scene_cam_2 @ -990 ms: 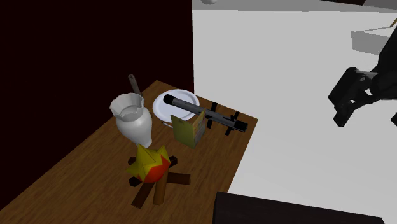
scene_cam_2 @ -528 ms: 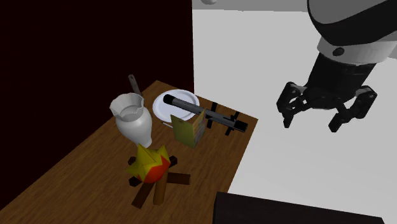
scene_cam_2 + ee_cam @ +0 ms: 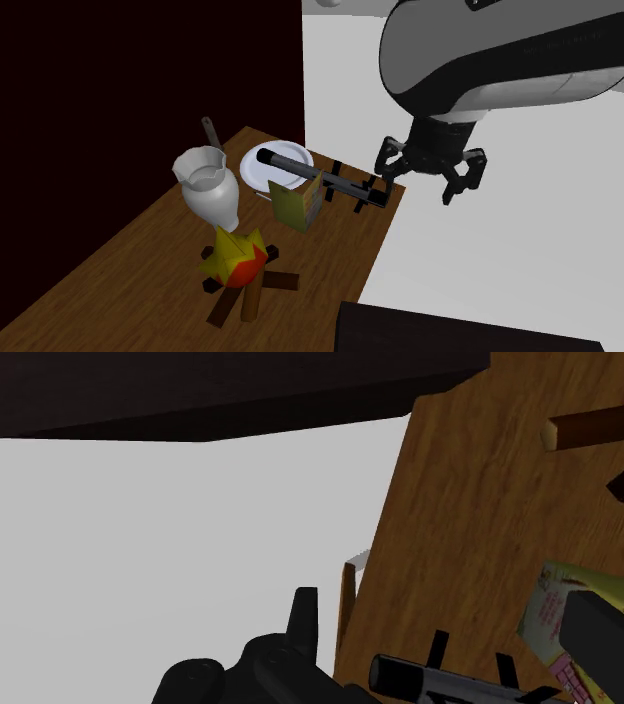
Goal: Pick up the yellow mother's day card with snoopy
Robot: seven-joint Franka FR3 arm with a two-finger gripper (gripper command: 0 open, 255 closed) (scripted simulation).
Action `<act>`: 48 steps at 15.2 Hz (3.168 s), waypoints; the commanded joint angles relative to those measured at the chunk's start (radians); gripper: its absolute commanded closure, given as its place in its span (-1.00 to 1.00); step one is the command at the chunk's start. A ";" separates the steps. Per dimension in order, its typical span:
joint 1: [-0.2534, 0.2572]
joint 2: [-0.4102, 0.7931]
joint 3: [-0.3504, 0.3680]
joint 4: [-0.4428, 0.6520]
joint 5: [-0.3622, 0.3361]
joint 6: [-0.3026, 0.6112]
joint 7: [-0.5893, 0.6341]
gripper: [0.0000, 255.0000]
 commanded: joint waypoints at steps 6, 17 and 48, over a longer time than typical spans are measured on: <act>0.005 0.269 0.088 0.092 -0.032 0.199 0.191 -1.00; 0.098 0.716 0.079 0.389 -0.227 0.368 0.508 -1.00; 0.204 0.990 0.011 0.646 -0.300 0.410 0.633 1.00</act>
